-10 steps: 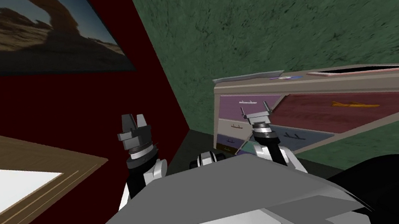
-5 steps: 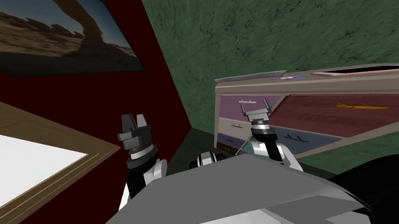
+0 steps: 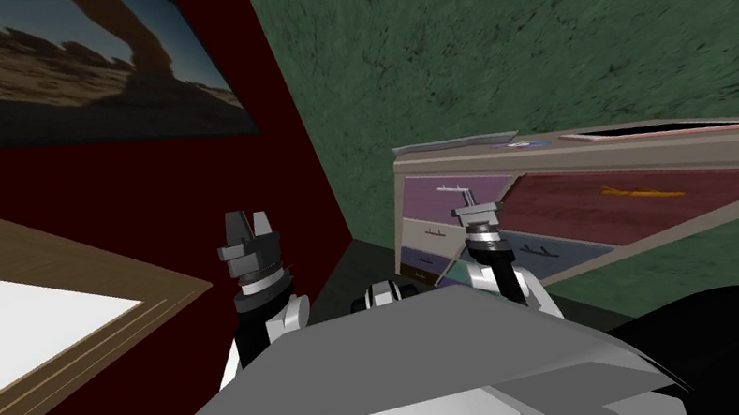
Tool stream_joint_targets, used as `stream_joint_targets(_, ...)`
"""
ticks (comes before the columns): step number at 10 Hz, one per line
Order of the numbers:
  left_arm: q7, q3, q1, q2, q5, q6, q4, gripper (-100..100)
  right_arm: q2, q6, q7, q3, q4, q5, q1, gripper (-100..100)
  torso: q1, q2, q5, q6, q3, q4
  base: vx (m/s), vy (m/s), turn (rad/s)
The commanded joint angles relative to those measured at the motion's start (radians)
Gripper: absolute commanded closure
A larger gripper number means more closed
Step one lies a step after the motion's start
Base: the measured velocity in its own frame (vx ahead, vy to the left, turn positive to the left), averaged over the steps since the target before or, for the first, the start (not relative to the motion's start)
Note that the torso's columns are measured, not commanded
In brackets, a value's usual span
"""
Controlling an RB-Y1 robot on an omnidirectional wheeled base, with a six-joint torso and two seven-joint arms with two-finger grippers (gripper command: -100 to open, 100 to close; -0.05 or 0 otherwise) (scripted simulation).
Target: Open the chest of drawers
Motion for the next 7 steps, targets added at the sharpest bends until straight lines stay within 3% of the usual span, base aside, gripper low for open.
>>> stream_joint_targets(1, 0.000, 0.000, 0.000, 0.000, 0.000, 0.000, 0.000, 0, -0.020, -0.049, -0.035, 0.008, 0.016, -0.003, 0.032, 100, -0.001, -0.001, -0.001, -0.001, 0.000, -0.001, 0.054, 0.033, -0.136)
stream_joint_targets(5, 0.000, 0.000, 0.000, 0.000, 0.000, 0.000, 0.000, 0, -0.048, -0.121, -0.085, 0.019, 0.039, -0.007, 0.078, 100, -0.003, 0.004, 0.000, 0.002, 0.002, 0.002, 0.059, 0.039, -0.145)
stream_joint_targets(6, 0.000, 0.000, 0.000, 0.000, 0.000, 0.000, 0.000, 0, -0.044, -0.108, -0.075, 0.017, 0.037, -0.007, 0.069, 100, -0.003, 0.004, 0.000, 0.002, 0.002, 0.002, 0.025, 0.022, -0.027)
stream_joint_targets(7, 0.000, 0.000, 0.000, 0.000, 0.000, 0.000, 0.000, 0, -0.075, -0.111, -0.078, 0.017, 0.038, -0.008, 0.070, -100, -0.004, 0.005, -0.001, 0.002, 0.003, 0.002, 0.008, 0.011, -0.006)
